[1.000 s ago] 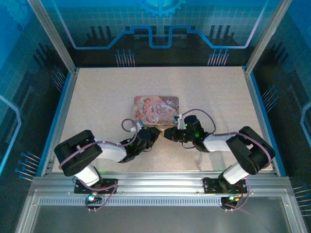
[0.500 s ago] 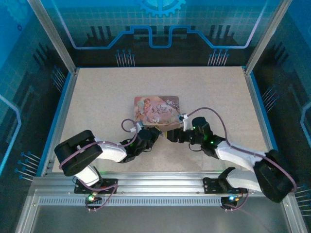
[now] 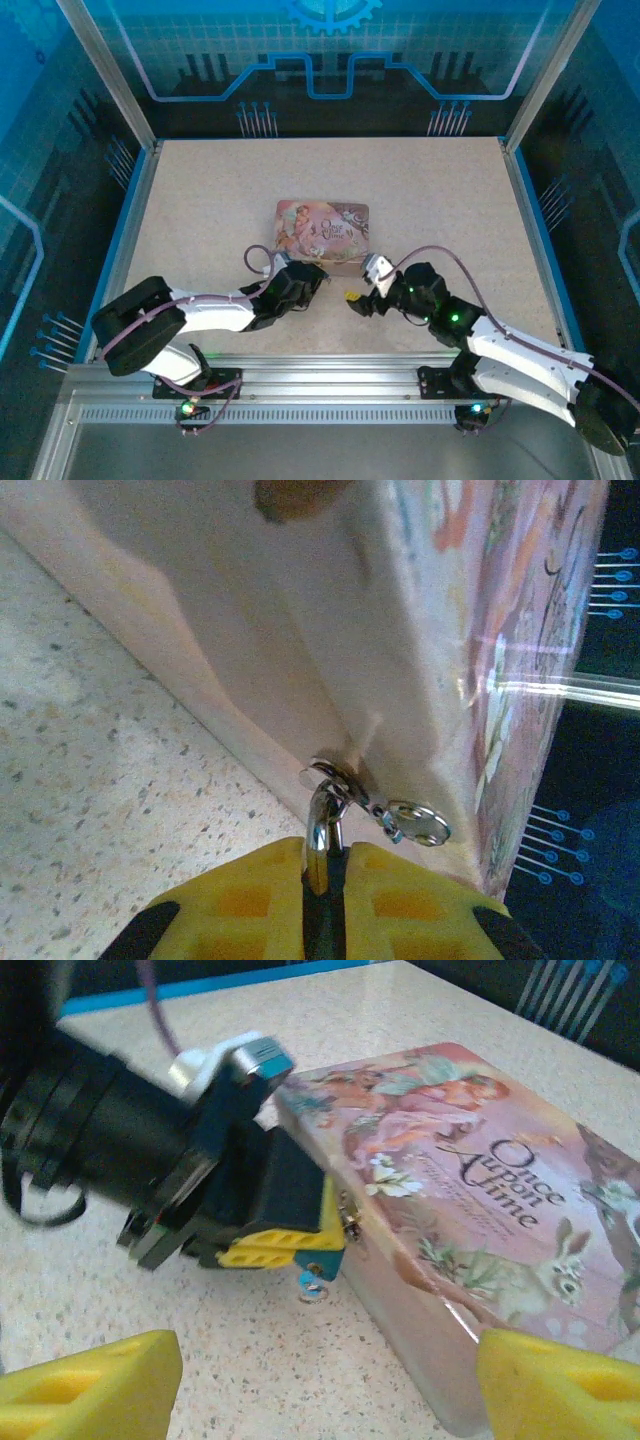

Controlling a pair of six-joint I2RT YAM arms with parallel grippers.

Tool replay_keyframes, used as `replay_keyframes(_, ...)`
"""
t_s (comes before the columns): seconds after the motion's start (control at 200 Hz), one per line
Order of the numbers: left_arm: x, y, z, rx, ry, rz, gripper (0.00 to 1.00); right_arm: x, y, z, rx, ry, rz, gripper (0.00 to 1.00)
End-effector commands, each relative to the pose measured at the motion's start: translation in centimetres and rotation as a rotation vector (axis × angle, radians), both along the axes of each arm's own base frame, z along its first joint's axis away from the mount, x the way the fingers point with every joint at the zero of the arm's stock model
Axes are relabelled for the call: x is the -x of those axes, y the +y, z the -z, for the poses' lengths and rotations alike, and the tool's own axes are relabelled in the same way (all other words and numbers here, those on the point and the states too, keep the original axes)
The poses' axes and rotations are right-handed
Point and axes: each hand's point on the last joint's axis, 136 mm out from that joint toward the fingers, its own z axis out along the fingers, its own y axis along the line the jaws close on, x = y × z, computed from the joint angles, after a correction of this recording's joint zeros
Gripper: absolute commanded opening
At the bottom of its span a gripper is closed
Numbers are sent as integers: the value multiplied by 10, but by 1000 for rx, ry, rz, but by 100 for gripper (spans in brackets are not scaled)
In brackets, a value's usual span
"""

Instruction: Unlock a padlock with a key

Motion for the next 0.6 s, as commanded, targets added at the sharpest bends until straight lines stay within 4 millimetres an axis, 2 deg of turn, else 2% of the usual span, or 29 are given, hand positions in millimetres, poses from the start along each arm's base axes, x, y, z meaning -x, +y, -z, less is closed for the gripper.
replay_keyframes(0.0,3,3,-15,18,51,-19,0,-3,3,8,158,-199,-26,78)
replay_keyframes(0.13,3,8,-23,26,55,-28,0,-7,15,14,240,-263,-26,77)
replay_keyframes(0.205,3,10,-26,35,48,-26,0,-12,22,16,225,-276,-13,76)
replay_keyframes(0.42,1,9,-30,60,41,-16,0,-23,41,22,185,-268,18,64)
replay_keyframes(0.595,-1,3,-30,98,45,-1,0,-28,57,37,199,-250,18,57)
